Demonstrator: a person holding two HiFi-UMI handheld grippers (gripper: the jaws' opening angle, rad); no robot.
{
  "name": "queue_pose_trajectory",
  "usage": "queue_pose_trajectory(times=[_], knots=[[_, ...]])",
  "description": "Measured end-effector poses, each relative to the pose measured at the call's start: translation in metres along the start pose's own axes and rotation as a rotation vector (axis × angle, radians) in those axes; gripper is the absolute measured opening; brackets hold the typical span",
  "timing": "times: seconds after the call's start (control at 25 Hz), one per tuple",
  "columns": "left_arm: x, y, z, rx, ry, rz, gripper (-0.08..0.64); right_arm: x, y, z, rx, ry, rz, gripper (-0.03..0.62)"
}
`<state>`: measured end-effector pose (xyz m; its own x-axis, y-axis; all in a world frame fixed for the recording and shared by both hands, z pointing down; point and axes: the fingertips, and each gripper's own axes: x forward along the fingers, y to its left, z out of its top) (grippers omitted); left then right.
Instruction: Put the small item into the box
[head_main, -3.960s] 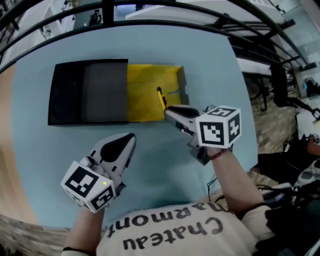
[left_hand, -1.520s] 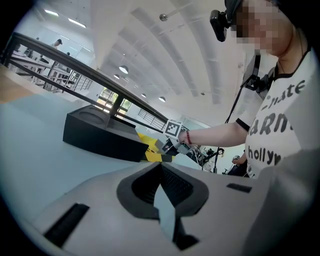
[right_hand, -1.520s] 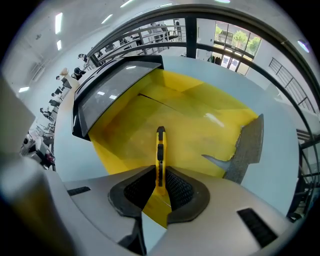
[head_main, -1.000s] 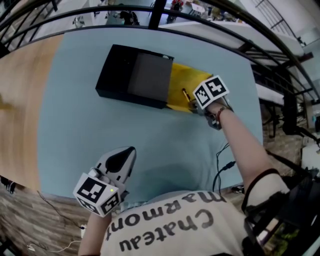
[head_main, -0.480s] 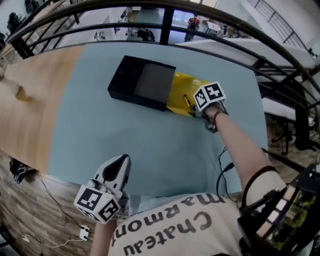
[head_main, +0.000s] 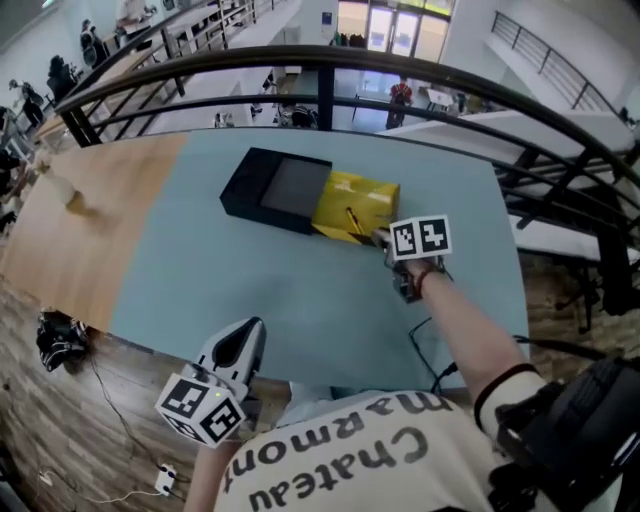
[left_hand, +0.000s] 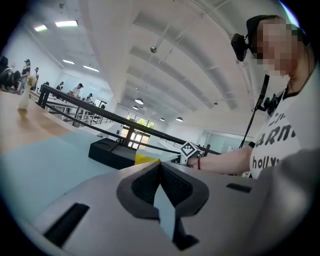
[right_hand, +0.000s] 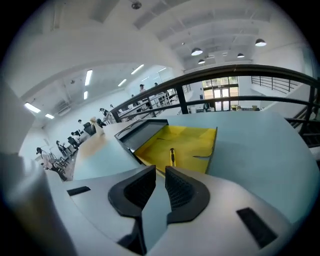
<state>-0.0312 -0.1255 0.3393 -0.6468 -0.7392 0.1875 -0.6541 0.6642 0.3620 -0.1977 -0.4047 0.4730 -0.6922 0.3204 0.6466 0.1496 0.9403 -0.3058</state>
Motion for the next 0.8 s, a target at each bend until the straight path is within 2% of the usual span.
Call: queue_pose_trajectory(times=[0.2, 0.32, 0.52, 0.64, 0.8], knots=[[0.000, -0.049, -0.002, 0.041, -0.038, -0.012, 0.003, -0.071, 0.006, -0.004, 0.001, -0.165, 0.031, 0.060], [0.000, -0.070, 0.001, 0.062, -0.068, 0.024, 0.003, -0.119, 0.010, -0.002, -0.059, -0.244, 0.048, 0.055], [0.002, -0.088, 0.003, 0.091, -0.102, 0.081, 0.003, -0.177, 0.009, -0.011, -0.173, -0.299, 0.047, 0.054], [0.002, -0.107, -0.002, 0.079, -0.117, 0.078, 0.003, -0.205, 0.004, -0.026, -0.167, -0.320, 0.071, 0.054], [0.008, -0.129, -0.025, 0.086, -0.091, 0.076, 0.003, -0.234, -0.014, -0.046, -0.141, -0.337, 0.096, 0.051]])
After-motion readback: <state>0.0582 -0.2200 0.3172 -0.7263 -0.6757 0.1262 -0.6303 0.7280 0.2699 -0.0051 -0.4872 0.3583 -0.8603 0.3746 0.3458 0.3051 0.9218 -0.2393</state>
